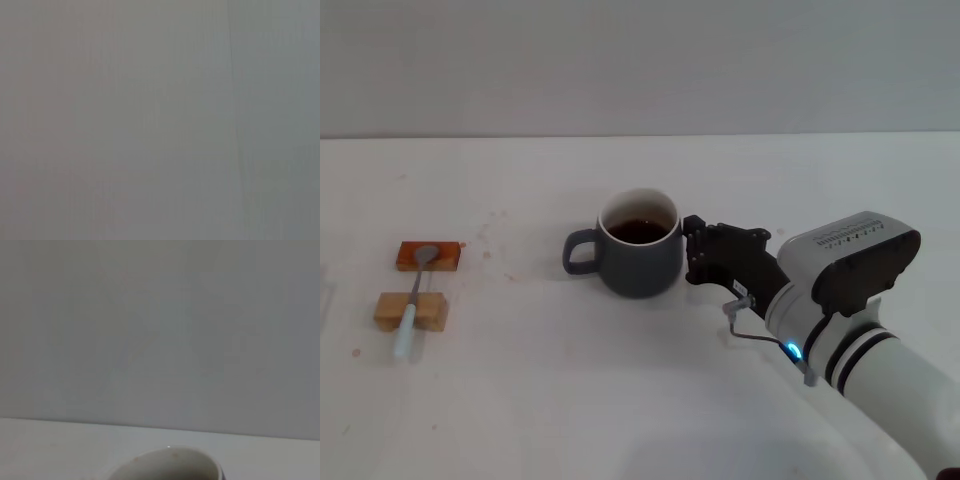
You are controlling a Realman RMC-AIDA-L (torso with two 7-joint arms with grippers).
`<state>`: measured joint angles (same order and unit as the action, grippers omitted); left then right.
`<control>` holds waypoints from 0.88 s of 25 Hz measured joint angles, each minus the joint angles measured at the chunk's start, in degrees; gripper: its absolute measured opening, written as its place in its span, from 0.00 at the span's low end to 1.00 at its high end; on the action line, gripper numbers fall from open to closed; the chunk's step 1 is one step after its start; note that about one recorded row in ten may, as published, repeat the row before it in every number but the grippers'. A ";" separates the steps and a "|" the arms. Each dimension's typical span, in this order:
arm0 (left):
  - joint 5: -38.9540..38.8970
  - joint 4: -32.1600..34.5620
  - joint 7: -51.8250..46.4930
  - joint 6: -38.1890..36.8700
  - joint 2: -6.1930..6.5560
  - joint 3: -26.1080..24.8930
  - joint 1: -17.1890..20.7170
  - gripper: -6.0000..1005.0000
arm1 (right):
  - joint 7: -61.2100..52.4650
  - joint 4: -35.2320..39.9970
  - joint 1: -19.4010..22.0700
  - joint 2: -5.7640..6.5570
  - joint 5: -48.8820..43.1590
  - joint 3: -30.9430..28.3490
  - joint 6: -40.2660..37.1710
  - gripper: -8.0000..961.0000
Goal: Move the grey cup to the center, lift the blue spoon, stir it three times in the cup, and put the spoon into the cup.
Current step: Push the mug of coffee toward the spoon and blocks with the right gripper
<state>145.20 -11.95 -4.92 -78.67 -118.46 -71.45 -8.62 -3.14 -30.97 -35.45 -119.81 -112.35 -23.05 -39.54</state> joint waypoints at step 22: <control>0.00 -0.01 0.00 -0.71 -0.02 0.01 0.90 0.74 | 0.01 3.02 4.13 0.10 -1.06 -3.15 -6.51 0.01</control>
<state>145.20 -11.95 -4.92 -79.38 -118.47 -71.45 -7.72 -3.13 -27.95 -31.32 -119.71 -113.41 -26.20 -46.05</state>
